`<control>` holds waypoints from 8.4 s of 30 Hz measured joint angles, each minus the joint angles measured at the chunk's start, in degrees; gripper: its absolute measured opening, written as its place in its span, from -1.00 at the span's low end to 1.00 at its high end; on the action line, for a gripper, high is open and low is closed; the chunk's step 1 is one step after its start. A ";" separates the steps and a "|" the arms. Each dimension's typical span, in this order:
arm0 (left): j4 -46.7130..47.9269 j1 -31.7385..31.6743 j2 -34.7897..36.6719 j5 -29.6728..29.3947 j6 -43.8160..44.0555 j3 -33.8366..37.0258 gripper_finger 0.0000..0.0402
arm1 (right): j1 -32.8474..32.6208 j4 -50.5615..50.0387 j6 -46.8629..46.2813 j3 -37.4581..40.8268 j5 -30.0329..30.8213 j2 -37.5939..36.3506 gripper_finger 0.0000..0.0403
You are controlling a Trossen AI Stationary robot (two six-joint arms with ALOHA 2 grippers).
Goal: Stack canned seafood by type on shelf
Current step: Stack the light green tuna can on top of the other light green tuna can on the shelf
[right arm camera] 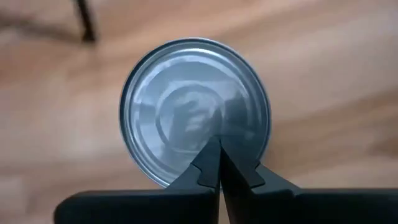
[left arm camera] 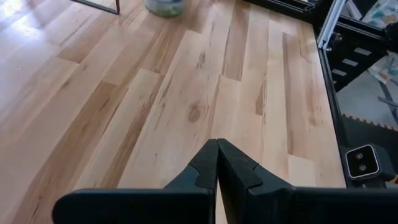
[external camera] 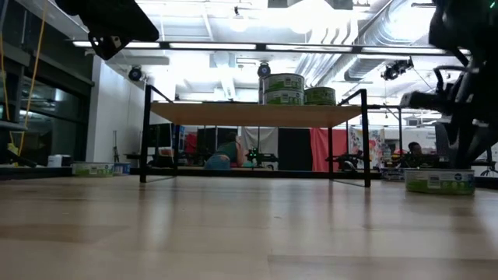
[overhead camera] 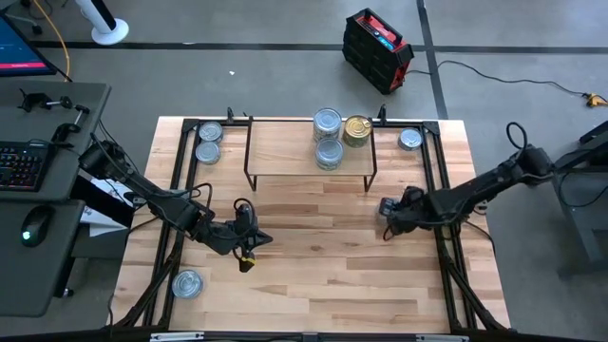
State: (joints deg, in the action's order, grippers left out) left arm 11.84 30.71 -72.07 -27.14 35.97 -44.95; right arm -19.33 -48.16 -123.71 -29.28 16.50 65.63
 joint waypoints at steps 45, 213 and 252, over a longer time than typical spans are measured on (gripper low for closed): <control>-3.67 1.52 -12.52 1.30 -8.09 0.08 -1.00 | -2.23 10.22 87.21 -65.57 -1.19 47.26 -1.00; -14.97 2.55 16.48 -11.56 3.29 15.67 -1.00 | 17.67 -20.94 139.26 -77.42 31.13 37.27 -0.33; -9.86 2.88 16.48 -11.32 5.29 15.67 -1.00 | 22.37 -20.79 131.31 -77.40 16.88 37.27 0.34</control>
State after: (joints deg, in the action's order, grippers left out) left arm 1.98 33.58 -55.59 -38.46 41.25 -29.28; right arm 3.05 -68.95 7.60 -106.67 33.38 102.89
